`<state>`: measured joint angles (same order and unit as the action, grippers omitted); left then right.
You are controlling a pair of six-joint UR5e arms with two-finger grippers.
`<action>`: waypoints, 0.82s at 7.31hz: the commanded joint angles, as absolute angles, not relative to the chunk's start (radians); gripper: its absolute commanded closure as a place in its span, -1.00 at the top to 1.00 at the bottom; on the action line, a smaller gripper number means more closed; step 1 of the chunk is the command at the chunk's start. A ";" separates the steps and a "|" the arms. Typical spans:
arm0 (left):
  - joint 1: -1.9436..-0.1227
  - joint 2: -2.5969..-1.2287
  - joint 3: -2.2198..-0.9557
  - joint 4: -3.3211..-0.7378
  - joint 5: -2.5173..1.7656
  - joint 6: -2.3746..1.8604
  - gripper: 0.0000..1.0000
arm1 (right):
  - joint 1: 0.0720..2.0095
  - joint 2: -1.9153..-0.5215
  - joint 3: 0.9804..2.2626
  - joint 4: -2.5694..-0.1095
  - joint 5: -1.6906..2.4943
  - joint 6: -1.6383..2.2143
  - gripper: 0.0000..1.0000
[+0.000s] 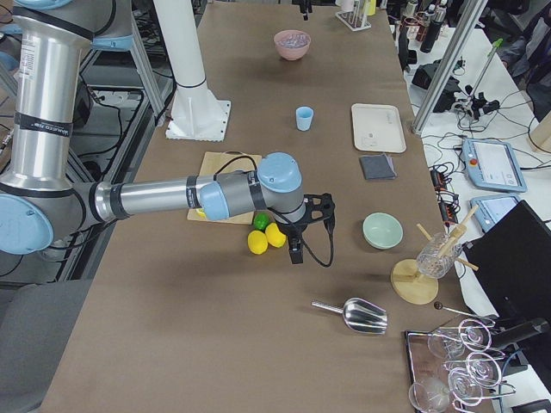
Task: Put ice and strawberries in cup
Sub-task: 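Lower the left gripper into the pink bowl and grasp an ice cube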
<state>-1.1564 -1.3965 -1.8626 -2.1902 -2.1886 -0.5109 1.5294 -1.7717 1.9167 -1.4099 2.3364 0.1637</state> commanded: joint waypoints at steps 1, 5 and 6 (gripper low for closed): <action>-0.992 -1.381 -1.901 -2.194 -2.078 -0.564 0.97 | 1.529 -1.772 1.911 -1.408 2.336 0.164 1.00; -0.896 -1.327 -1.898 -2.209 -2.033 -0.551 0.97 | 1.529 -1.764 1.891 -1.408 2.333 0.157 1.00; -0.878 -1.324 -1.896 -2.209 -2.010 -0.551 0.96 | 1.529 -1.763 1.891 -1.408 2.333 0.158 1.00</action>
